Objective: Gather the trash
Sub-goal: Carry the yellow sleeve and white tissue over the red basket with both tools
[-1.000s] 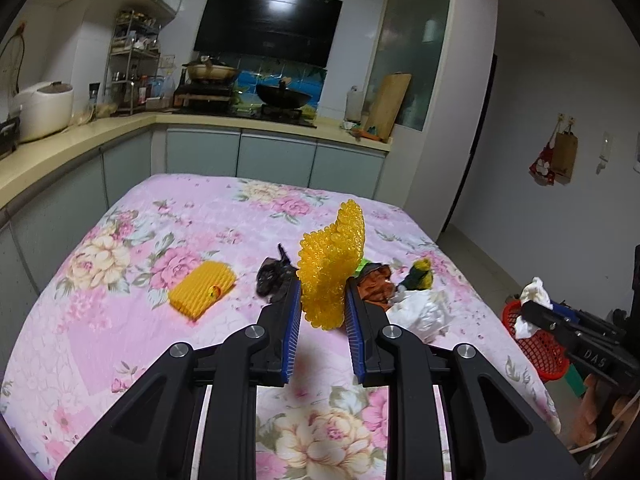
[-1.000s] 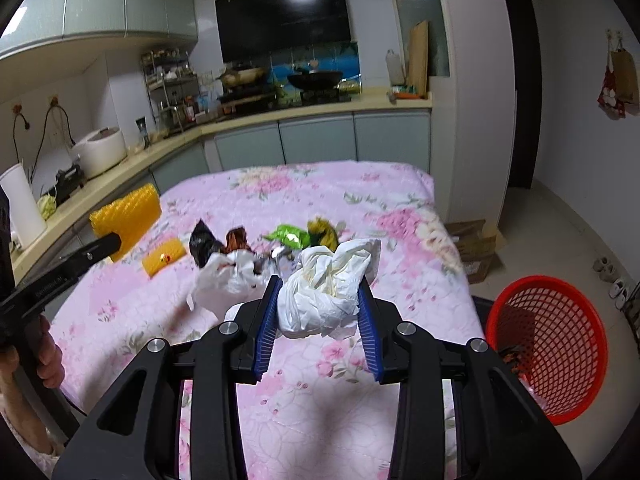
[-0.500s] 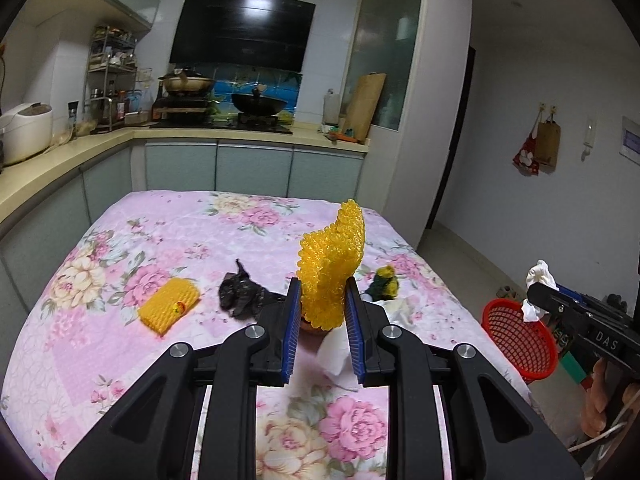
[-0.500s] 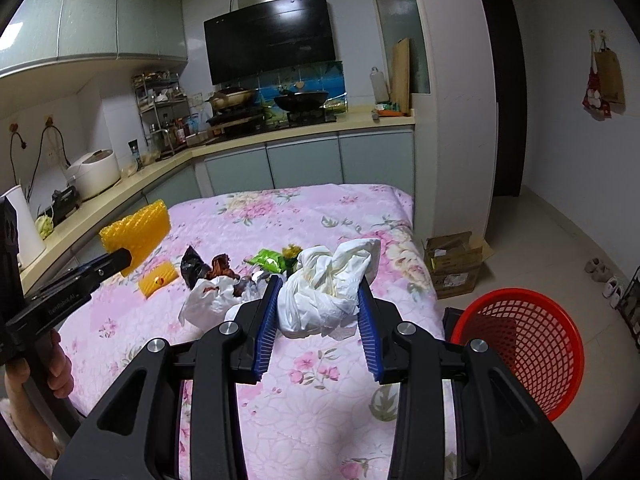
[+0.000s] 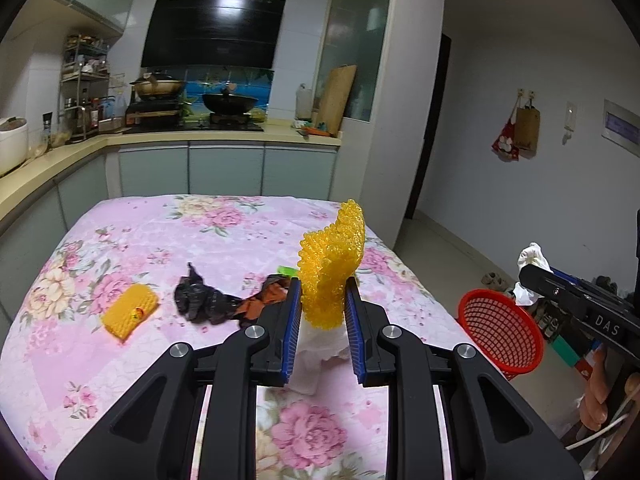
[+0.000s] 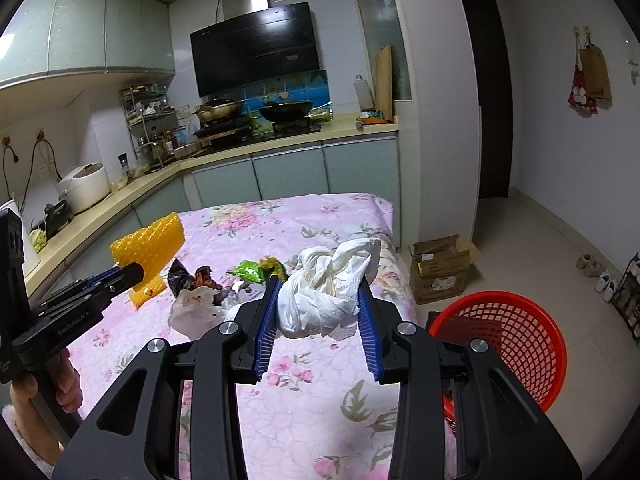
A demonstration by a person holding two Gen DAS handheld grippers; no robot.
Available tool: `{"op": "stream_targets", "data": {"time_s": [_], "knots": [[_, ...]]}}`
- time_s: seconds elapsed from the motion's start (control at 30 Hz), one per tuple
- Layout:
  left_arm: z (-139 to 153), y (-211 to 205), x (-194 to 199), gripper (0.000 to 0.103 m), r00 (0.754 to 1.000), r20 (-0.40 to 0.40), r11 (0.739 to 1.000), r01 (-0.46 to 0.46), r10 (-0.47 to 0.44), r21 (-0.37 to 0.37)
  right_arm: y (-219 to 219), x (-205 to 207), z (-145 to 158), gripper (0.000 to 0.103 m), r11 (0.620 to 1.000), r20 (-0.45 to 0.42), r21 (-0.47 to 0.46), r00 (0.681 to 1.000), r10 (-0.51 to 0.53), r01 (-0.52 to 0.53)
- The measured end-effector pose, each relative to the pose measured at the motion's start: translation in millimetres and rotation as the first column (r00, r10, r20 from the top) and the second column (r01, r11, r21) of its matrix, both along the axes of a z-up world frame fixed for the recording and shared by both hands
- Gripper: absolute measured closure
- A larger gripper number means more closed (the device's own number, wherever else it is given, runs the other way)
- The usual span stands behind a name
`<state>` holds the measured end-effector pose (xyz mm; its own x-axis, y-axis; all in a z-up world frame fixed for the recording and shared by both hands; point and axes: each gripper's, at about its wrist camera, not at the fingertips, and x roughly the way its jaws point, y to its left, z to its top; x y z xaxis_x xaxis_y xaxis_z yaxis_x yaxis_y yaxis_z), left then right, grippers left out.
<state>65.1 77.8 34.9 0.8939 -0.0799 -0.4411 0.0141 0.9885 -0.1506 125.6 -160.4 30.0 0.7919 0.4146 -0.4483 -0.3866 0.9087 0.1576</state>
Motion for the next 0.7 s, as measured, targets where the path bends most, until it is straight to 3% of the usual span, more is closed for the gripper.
{"op": "stream_targets", "data": {"time_s": [0.7], "knots": [[12,-88,39,0.083,0.982,-0.006,0.981,0.191,-0.191,0.041,-62,21,-6,0.067,0.988,-0.04,0.043,0.989,-0.145,0.147]]}}
